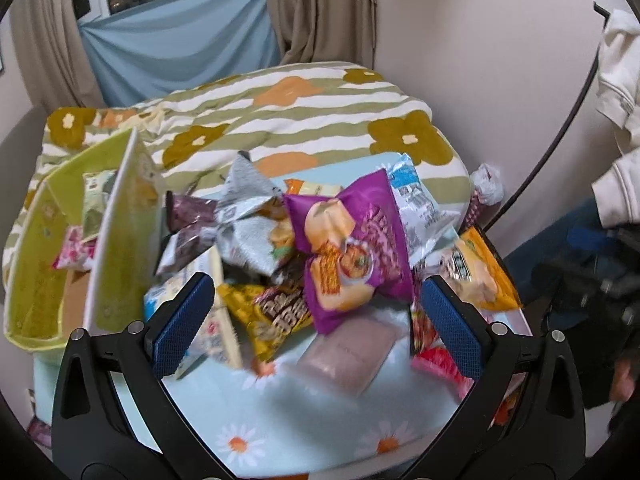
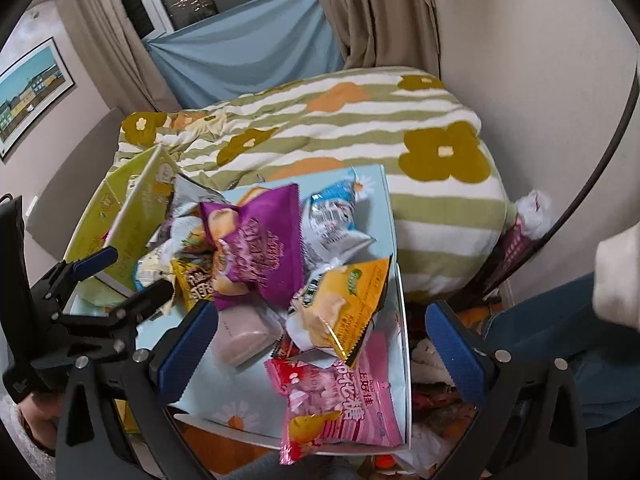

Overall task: Organize snacks
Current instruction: 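Move both tools back over the snack pile, then grasp the purple chip bag with left tool while right tool grasps the orange chip bag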

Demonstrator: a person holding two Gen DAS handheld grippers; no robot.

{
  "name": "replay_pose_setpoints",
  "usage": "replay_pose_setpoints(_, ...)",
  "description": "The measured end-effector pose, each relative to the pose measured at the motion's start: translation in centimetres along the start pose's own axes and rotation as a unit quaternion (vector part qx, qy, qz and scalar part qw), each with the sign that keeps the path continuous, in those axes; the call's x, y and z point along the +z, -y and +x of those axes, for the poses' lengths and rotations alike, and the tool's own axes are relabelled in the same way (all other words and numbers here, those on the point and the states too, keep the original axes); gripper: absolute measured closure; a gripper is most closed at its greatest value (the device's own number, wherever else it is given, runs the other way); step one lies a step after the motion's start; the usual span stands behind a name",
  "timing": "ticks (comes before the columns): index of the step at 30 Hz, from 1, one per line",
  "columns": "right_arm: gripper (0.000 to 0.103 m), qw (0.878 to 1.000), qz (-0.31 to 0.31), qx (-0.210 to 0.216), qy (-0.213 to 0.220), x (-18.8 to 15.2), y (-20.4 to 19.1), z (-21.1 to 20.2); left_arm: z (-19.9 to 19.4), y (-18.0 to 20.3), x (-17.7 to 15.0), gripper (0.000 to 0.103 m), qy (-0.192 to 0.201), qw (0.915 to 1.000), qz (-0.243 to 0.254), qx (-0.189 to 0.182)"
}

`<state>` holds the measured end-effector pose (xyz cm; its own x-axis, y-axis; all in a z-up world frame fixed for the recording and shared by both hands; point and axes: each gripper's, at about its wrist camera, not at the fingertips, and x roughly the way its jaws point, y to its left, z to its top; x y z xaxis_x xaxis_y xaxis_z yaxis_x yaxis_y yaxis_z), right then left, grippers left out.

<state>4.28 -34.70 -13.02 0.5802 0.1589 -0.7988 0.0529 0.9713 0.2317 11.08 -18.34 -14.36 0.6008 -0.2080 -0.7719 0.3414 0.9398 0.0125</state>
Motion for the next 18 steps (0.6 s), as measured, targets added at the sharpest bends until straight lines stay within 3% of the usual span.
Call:
replay_pose_setpoints(11,0.0,0.998,0.059,0.018,-0.021,-0.4,2.4,4.0,8.0,1.2,2.0,0.0,-0.045,0.9986,0.004,-0.026)
replay_pose_setpoints(18,0.002,0.998,0.049,0.017,-0.035,-0.9,2.2,5.8,10.0,2.4,1.8,0.0,-0.064,0.9971,0.038,-0.015)
